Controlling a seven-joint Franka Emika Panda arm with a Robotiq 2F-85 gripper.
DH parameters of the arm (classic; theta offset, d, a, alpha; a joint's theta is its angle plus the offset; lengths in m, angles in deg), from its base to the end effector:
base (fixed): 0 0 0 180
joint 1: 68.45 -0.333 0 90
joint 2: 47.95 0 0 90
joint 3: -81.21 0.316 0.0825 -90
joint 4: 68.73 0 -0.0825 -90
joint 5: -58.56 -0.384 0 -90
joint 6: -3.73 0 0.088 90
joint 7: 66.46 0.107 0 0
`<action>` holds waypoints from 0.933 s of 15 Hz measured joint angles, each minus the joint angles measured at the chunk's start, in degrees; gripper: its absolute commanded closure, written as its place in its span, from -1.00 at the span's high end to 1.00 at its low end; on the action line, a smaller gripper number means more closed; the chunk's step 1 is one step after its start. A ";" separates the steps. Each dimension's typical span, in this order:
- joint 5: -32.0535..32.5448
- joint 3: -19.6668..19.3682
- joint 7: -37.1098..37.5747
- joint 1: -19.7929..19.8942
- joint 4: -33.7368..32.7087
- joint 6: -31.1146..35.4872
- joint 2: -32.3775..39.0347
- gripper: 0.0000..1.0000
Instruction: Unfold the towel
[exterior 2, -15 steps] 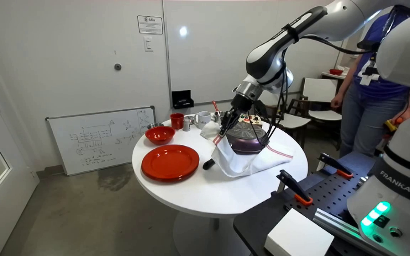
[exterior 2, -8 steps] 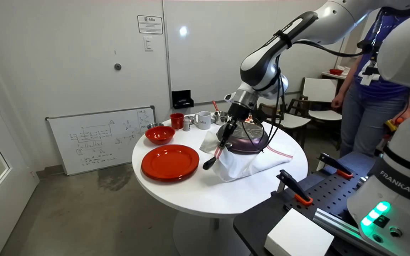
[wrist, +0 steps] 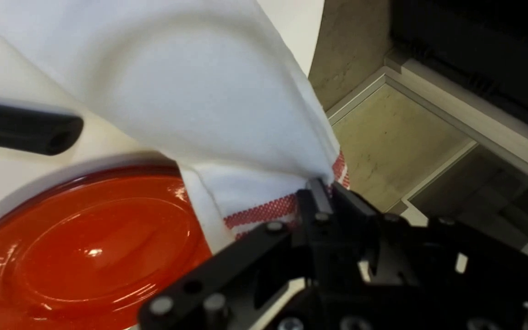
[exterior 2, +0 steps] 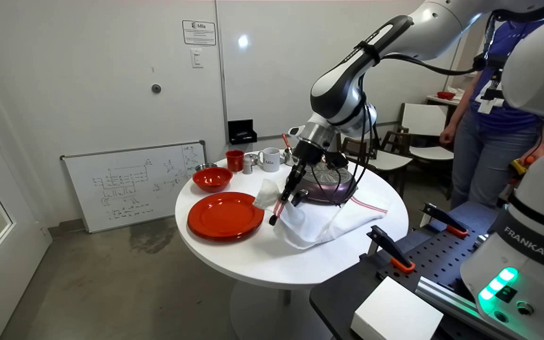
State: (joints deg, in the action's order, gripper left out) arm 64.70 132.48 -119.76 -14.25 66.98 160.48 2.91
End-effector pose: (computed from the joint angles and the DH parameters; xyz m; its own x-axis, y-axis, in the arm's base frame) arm 0.4725 0.0562 0.0974 0.6838 0.6264 0.3743 0.7197 -0.4942 -0.4877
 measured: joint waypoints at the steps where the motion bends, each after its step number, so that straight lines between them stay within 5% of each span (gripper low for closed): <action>1: 0.00 -0.22 0.00 -0.91 0.59 1.94 0.01 -0.38; 3: 0.00 -0.77 0.05 -2.92 1.81 5.89 0.01 -0.25; 11: 0.10 -2.10 1.79 -8.37 4.04 13.65 -0.15 0.96; 14: 0.05 -5.48 6.15 -9.12 2.28 15.61 -1.53 1.00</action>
State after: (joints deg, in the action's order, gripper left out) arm 64.75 127.01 -113.61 -23.37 69.26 176.09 1.37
